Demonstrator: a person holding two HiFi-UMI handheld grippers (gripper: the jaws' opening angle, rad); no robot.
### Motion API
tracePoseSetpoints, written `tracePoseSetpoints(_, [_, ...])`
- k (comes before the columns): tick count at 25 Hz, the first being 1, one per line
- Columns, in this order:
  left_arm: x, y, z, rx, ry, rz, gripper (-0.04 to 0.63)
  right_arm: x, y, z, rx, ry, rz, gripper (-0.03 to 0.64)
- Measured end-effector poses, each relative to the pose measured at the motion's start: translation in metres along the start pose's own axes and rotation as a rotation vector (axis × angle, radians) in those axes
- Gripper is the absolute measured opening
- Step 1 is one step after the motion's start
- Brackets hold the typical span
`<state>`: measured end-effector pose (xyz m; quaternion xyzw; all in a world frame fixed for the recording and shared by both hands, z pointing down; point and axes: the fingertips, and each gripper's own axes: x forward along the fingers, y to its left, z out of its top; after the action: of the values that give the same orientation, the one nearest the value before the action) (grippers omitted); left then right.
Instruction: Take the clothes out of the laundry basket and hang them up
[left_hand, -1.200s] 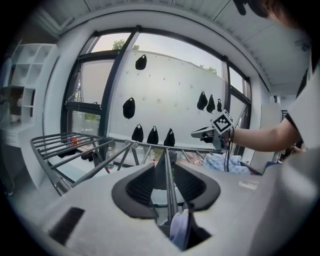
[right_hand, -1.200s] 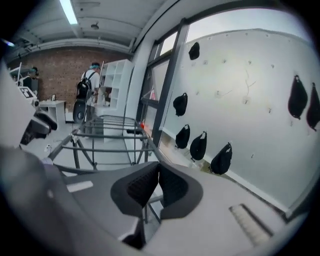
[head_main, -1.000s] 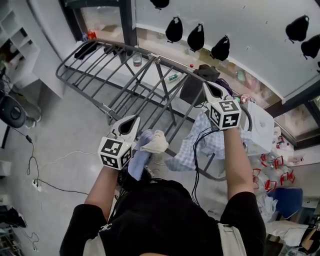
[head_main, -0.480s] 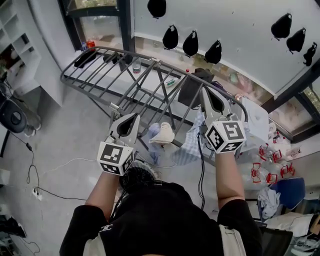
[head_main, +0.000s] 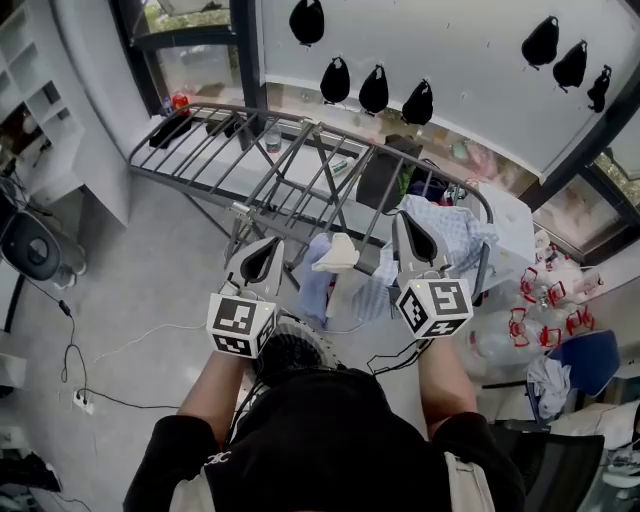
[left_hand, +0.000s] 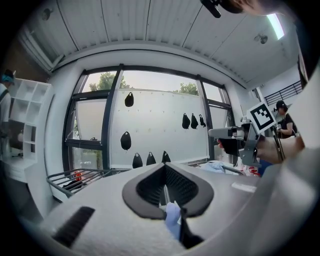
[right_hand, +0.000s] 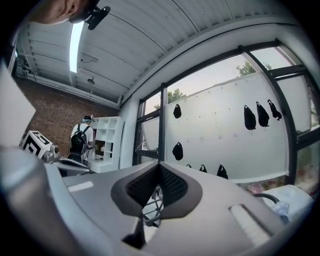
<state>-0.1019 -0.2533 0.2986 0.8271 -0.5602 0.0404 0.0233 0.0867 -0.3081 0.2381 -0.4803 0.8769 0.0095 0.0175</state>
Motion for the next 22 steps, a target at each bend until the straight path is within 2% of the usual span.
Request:
tracePoseSetpoints(6, [-0.012,-0.006,-0.018,0.002,0.038,-0.016,0.006,-0.016,0.018,-0.033,-0.051,0.051,-0.058,0.011])
tracePoseSetpoints(10, [-0.015,-0.005,-0.024,-0.017,0.048,-0.016,0.006,-0.018,0.025,-0.045,-0.030,0.069,-0.058,0.011])
tracePoseSetpoints(17, [-0.012,-0.001,-0.019,0.002,0.039,0.002,0.006,-0.017,0.030,-0.050,-0.062,0.070,-0.060,0.011])
tracePoseSetpoints(22, [-0.007,-0.004,-0.022,0.028,0.048,0.008,0.006,-0.018,0.024,-0.055,-0.035,0.072,-0.068,0.011])
